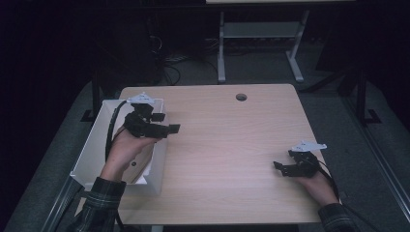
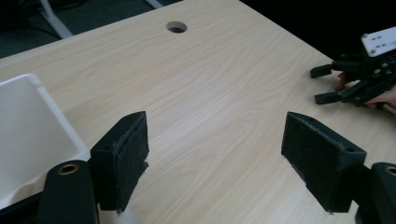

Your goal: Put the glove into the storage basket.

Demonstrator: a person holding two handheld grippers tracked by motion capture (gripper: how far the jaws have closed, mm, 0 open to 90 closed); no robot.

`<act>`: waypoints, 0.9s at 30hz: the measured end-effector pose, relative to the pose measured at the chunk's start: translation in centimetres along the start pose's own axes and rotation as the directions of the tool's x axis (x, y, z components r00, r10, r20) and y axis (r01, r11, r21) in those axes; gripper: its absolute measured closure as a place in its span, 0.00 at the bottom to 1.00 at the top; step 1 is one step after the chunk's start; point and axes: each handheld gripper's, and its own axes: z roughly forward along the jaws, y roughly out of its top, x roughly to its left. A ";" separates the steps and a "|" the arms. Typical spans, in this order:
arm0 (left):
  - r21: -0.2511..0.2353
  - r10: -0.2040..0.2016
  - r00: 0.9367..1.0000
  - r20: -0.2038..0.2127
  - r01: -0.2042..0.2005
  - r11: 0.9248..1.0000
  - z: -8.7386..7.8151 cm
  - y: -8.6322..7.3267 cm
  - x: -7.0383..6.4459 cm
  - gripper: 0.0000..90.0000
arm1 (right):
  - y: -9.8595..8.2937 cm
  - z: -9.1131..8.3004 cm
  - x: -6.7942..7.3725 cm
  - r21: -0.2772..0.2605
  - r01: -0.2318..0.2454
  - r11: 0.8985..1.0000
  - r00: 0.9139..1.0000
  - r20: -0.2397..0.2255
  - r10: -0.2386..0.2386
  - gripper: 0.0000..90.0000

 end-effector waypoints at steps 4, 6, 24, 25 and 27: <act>-0.006 0.022 1.000 0.003 -0.022 1.000 1.4 0.2 -1.7 0.26 | 0.0 0.0 0.0 0.000 0.006 1.000 1.000 -0.002 -0.006 0.22; -0.010 0.028 1.000 0.007 -0.028 1.000 2.0 0.3 -2.4 0.26 | 0.0 0.0 0.0 -0.001 0.007 1.000 1.000 -0.003 -0.007 0.22; 0.008 0.146 0.985 0.087 -0.148 0.989 8.9 -3.2 -7.4 0.26 | 0.0 0.0 0.0 -0.002 0.012 1.000 1.000 -0.006 -0.012 0.22; 0.008 0.146 0.985 0.087 -0.148 0.989 8.9 -3.2 -7.4 0.26 | 0.0 0.0 0.0 -0.002 0.012 1.000 1.000 -0.006 -0.012 0.22; 0.025 0.151 0.984 0.097 -0.154 0.988 9.6 -3.9 -7.5 0.26 | 0.0 0.0 0.0 -0.002 0.012 1.000 1.000 -0.006 -0.012 0.22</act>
